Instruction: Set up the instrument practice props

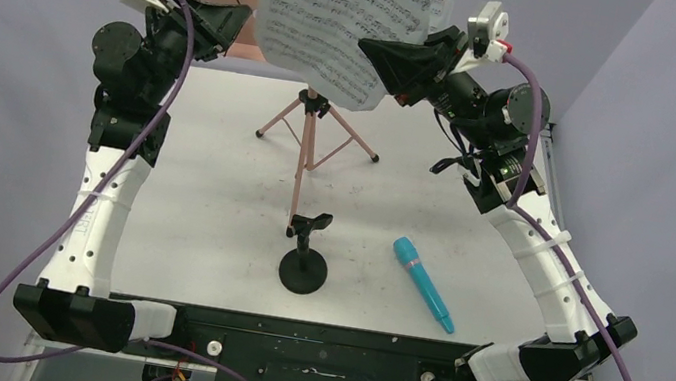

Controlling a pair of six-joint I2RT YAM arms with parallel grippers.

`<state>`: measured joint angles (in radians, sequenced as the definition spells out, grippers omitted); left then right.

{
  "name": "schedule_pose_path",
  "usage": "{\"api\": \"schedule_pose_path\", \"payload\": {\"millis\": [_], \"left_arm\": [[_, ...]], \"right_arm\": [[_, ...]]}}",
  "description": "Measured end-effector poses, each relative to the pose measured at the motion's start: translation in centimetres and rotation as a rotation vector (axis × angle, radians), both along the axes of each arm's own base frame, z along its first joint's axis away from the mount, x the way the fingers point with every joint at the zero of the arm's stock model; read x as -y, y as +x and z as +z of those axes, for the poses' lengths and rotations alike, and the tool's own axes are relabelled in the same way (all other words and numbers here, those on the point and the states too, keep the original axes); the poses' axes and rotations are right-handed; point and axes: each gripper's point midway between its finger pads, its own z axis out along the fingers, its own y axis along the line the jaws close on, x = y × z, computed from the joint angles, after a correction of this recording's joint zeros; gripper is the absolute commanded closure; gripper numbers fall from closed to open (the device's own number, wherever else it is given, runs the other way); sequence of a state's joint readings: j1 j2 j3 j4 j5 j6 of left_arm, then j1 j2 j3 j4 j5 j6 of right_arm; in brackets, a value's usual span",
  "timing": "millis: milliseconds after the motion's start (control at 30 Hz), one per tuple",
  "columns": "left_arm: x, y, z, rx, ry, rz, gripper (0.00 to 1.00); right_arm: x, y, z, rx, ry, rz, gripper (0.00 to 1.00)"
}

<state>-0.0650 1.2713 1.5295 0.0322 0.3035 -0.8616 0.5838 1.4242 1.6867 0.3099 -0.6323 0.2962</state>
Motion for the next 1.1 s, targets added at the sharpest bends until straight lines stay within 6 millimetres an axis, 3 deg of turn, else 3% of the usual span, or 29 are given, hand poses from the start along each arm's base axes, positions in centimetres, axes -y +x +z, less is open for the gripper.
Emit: {"api": "schedule_pose_path", "payload": {"millis": [233,433,800,1100], "left_arm": [[0.0,0.6,0.5,0.052,-0.007,0.0,0.75],[-0.1,1.2,-0.8,0.062,-0.018,0.009,0.76],[-0.1,1.0,-0.1,0.096,-0.02,0.009,0.76],[0.0,1.2,0.8,0.135,-0.05,-0.008,0.95]], "right_arm": [[-0.3,-0.1,1.2,0.031,0.011,0.002,0.95],[-1.0,0.6,1.5,0.055,0.007,-0.002,0.95],[-1.9,1.8,1.9,0.083,0.0,-0.018,0.95],[-0.9,2.3,3.9,0.124,0.034,-0.093,0.95]]}}
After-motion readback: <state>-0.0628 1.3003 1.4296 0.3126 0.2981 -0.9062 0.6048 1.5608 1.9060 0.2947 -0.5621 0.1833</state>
